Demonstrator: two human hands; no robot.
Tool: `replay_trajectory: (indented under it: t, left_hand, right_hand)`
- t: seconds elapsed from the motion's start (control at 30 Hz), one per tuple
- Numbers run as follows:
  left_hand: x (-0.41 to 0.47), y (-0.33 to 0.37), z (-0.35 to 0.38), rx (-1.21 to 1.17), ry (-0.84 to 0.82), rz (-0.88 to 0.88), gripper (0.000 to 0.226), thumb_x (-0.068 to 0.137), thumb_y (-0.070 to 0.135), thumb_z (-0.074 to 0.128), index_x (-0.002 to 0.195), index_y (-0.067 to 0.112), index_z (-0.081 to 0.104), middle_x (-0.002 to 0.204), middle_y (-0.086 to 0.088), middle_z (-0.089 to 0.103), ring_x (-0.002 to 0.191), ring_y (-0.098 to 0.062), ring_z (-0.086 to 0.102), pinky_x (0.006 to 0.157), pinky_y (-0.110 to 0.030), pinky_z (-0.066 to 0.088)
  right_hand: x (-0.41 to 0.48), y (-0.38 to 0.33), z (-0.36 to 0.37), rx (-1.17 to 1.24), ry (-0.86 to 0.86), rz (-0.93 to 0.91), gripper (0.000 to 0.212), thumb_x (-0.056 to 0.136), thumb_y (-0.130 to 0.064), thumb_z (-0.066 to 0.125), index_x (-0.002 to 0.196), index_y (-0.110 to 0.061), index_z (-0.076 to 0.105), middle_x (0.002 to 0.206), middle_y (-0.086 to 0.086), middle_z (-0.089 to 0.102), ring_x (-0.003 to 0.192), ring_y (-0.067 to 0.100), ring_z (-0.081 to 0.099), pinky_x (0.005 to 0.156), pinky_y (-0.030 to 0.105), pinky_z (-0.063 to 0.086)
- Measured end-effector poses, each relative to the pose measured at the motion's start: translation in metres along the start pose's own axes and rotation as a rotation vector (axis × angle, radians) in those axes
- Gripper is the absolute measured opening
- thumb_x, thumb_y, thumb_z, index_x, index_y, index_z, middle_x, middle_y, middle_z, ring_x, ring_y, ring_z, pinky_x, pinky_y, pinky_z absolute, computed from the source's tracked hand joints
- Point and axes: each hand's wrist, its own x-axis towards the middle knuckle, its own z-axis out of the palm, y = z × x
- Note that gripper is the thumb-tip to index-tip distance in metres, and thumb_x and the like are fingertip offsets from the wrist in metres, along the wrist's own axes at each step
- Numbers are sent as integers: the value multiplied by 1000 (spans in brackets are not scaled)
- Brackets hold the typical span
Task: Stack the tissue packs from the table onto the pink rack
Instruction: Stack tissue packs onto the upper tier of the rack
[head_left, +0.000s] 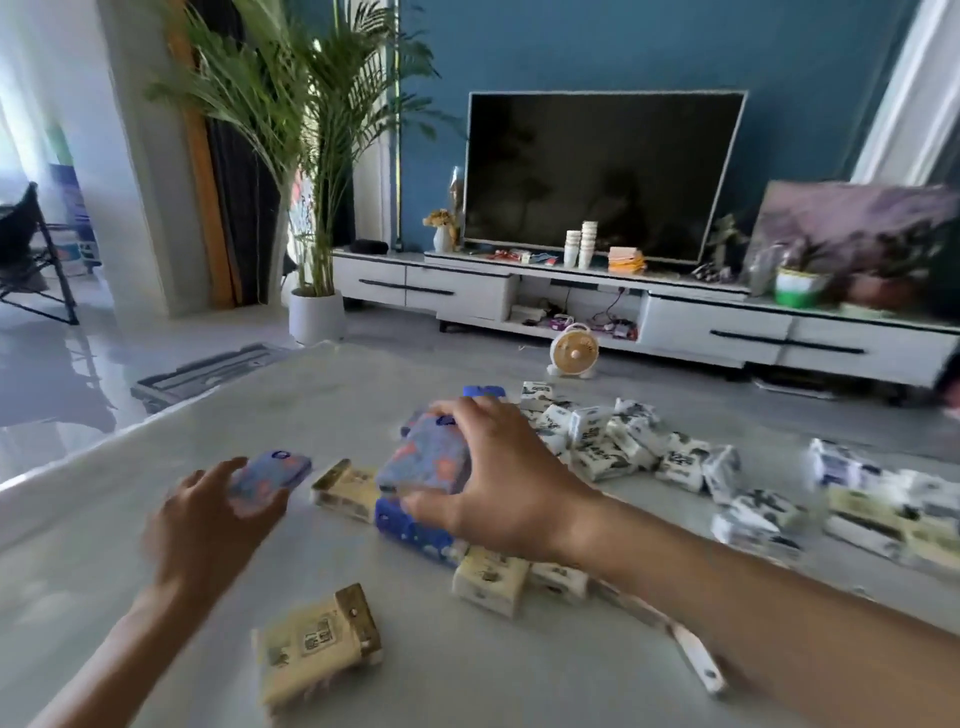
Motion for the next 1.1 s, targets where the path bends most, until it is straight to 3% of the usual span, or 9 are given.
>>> replay_trajectory:
  t: [0.1, 0.23, 0.37, 0.47, 0.6, 0.77, 0.9, 0.97, 1.1]
  left_hand:
    - [-35, 48, -43, -60, 33, 69, 48, 64, 49, 66, 102, 20, 64, 92, -18, 67, 75, -37, 61, 66, -42, 49]
    - [-77, 132, -97, -197, 21, 381, 31, 62, 53, 68, 89, 46, 55, 80, -1, 61, 67, -21, 55, 64, -34, 47]
    - [-120, 224, -134, -370, -88, 622, 25, 73, 58, 60, 96, 62, 50, 89, 23, 56, 70, -3, 54, 63, -11, 40]
    - [-160, 291, -140, -433, -161, 778, 39, 70, 60, 46, 103, 49, 63, 98, 23, 57, 90, 7, 52, 81, -6, 37]
    - [-231, 387, -142, -596, -137, 941, 47, 73, 54, 47, 103, 25, 69, 98, 22, 55, 94, 9, 49, 75, 5, 31]
    - [-298, 486, -118, -646, -217, 1026, 55, 81, 57, 41, 120, 23, 61, 106, 17, 52, 95, 0, 49, 76, -6, 39]
    - [-338, 534, -92, -598, -269, 1062, 53, 86, 58, 41, 121, 23, 60, 115, 9, 56, 106, -9, 50, 88, -23, 44]
    - [-355, 547, -80, -545, -279, 1059, 59, 81, 61, 32, 110, 21, 65, 107, 6, 60, 100, -14, 54, 81, -28, 48]
    - [-373, 559, -63, -421, -144, 1094, 49, 77, 54, 40, 76, 16, 71, 72, 3, 62, 69, -19, 60, 52, -24, 48]
  right_hand:
    - [-83, 5, -64, -8, 29, 1, 67, 72, -33, 72, 130, -29, 40, 122, -13, 38, 115, 2, 34, 94, 8, 28]
    - [-201, 4, -140, -108, 99, 47, 57, 68, -39, 69, 119, -43, 44, 115, -29, 38, 114, -8, 39, 91, 1, 28]
    - [-297, 18, -188, -385, 382, 146, 54, 67, -62, 60, 115, -40, 53, 119, -27, 50, 112, -6, 47, 91, 19, 34]
    - [-347, 33, -223, -377, 623, 219, 55, 60, -59, 62, 111, -37, 56, 118, -28, 53, 105, 2, 52, 86, 29, 36]
    - [-394, 57, -267, -223, 815, 323, 60, 51, -61, 60, 109, -52, 50, 111, -33, 49, 108, -10, 43, 88, 23, 37]
    - [-433, 104, -335, -203, 761, 495, 55, 50, -61, 63, 103, -55, 52, 112, -22, 53, 105, 0, 48, 87, 7, 33]
    - [-449, 137, -356, -286, 642, 548, 57, 67, -19, 81, 113, -36, 52, 113, -13, 51, 112, 8, 43, 85, 2, 29]
    - [-453, 142, -354, -272, 588, 525, 56, 70, -13, 78, 111, -38, 50, 113, -17, 49, 111, 3, 42, 85, -1, 28]
    - [-450, 146, -351, -338, 483, 529, 53, 74, -13, 72, 119, -31, 51, 117, -16, 47, 114, 5, 40, 94, 13, 32]
